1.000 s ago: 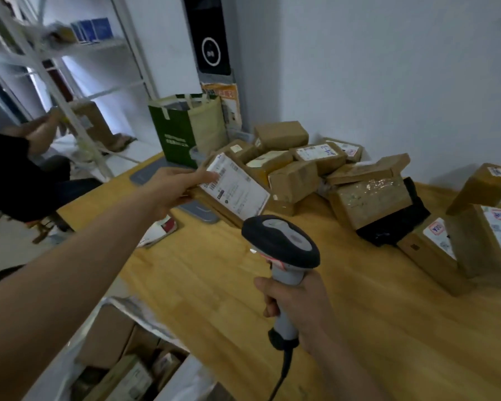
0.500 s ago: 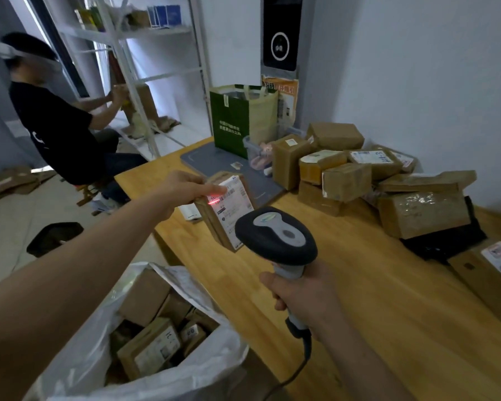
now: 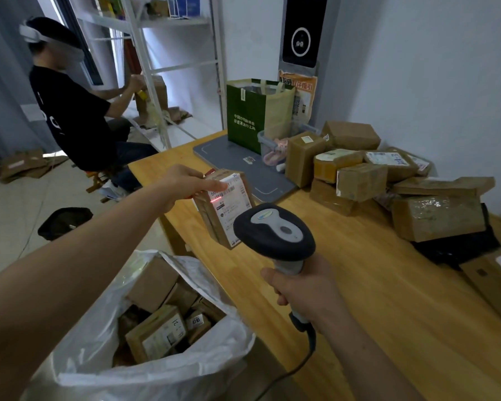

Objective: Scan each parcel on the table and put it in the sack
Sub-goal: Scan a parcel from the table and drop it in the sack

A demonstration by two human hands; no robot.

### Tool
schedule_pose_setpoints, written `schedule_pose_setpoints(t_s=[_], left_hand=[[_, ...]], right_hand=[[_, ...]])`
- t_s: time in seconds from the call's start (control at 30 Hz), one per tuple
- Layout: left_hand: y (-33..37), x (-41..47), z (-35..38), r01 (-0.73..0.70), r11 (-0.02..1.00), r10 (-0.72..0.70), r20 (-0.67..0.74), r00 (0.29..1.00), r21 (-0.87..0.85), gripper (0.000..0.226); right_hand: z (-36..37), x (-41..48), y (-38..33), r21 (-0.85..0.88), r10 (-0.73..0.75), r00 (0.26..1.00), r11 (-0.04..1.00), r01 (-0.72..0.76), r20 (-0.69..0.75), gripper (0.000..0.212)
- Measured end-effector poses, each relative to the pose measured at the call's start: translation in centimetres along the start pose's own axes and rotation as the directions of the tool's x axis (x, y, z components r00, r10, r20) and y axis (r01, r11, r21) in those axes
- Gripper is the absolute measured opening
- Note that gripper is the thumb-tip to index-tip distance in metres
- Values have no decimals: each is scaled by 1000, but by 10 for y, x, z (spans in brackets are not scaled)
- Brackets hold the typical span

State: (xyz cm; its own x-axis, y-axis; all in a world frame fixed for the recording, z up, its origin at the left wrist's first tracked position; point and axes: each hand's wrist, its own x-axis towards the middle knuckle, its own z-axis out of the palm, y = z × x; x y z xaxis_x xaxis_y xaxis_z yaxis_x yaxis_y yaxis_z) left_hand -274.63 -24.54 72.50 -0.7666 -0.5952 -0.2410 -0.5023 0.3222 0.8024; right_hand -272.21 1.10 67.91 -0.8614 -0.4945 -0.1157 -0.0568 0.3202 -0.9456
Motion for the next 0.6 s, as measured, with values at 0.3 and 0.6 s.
schedule_pose_setpoints(t_s=[0.3, 0.6], left_hand=[[-12, 7, -7, 25, 1000, -25, -19, 1000, -12, 61], [-22, 12, -11, 40, 999, -41, -31, 999, -13, 35]], right_hand=[[6, -2, -6, -22, -20, 999, 1000, 21, 31, 17], [10, 2, -6, 42, 4, 997, 999, -7, 74, 14]])
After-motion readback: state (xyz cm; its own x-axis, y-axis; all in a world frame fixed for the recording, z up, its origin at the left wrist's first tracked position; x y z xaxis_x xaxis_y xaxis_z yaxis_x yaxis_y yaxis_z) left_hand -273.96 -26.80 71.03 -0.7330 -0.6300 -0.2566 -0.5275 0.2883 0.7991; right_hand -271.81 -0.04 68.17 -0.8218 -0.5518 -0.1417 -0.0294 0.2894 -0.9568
